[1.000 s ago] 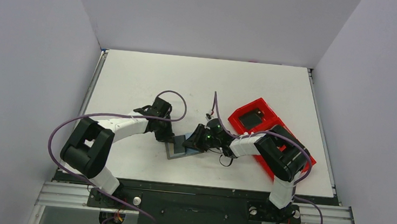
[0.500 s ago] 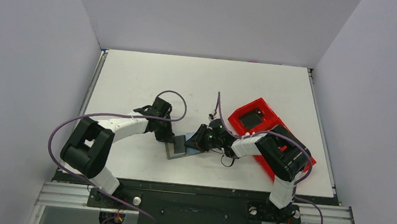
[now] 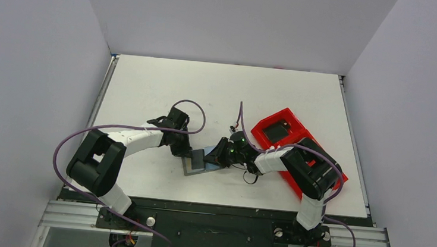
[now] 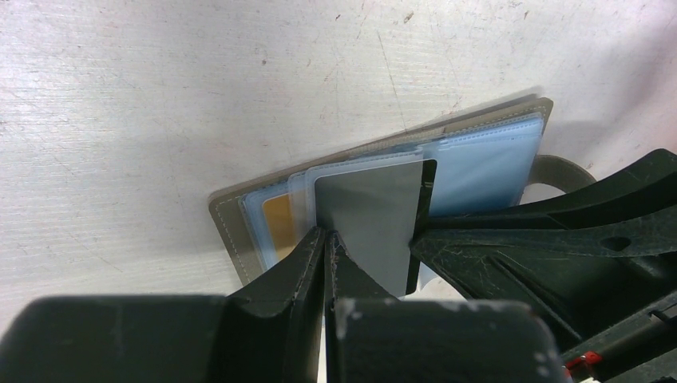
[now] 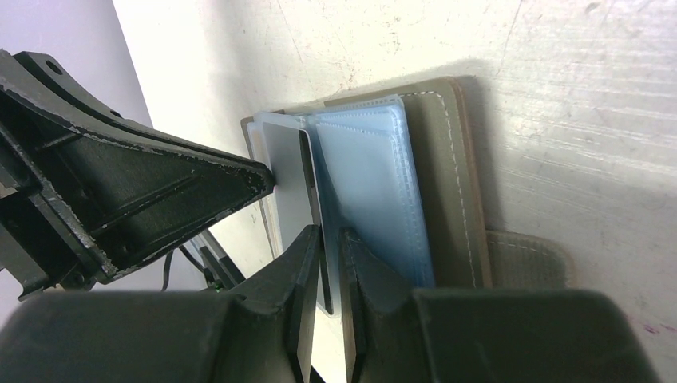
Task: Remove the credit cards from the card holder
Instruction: Remove the credit card from the card holder, then place the credit card in the storage box.
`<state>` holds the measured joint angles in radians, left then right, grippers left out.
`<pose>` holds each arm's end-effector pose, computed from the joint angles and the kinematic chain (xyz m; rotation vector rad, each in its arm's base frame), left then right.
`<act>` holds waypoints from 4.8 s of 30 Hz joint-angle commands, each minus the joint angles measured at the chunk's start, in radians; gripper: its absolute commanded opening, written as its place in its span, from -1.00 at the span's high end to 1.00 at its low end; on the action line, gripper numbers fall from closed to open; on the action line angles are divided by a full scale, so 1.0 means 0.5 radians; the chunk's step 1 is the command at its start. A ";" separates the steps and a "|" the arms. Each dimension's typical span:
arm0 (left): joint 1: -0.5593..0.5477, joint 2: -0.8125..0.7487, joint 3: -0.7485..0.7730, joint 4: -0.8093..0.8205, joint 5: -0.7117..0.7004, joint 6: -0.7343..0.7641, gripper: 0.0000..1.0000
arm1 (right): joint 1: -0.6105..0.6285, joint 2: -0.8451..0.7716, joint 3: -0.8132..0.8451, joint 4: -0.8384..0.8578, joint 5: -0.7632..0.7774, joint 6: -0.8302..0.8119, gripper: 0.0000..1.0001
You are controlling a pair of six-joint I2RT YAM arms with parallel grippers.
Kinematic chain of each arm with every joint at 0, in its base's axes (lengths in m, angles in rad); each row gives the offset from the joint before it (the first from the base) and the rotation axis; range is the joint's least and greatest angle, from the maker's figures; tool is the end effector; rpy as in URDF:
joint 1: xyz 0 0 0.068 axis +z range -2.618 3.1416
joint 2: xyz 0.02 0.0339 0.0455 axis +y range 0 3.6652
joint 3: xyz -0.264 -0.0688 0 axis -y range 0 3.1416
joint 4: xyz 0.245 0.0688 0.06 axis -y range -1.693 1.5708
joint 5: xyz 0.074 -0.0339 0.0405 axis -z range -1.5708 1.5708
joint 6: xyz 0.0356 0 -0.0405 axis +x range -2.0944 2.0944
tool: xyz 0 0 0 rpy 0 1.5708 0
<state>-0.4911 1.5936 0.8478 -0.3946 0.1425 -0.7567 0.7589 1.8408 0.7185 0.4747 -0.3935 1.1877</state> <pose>0.2553 -0.1423 0.1560 -0.3307 2.8086 -0.5249 0.2344 0.2411 0.1087 0.3006 2.5894 1.3577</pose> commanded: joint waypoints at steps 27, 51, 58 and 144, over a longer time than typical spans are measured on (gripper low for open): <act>-0.004 0.081 -0.039 -0.044 -0.052 0.029 1.00 | 0.037 0.012 0.062 -0.035 0.040 -0.058 0.91; 0.059 0.028 -0.068 -0.126 -0.119 0.095 1.00 | -0.046 -0.293 -0.015 -0.403 0.283 -0.240 1.00; 0.056 -0.009 -0.041 -0.122 -0.081 0.107 1.00 | -0.051 -0.442 0.007 -0.580 0.365 -0.321 1.00; -0.012 -0.513 0.351 -0.453 0.058 0.248 0.22 | -1.153 -0.650 0.546 -1.427 0.940 -0.476 0.57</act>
<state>-0.4919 1.3651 1.0012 -0.6197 0.1715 -0.6422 0.1890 1.5452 0.9539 -0.2588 0.0700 0.9657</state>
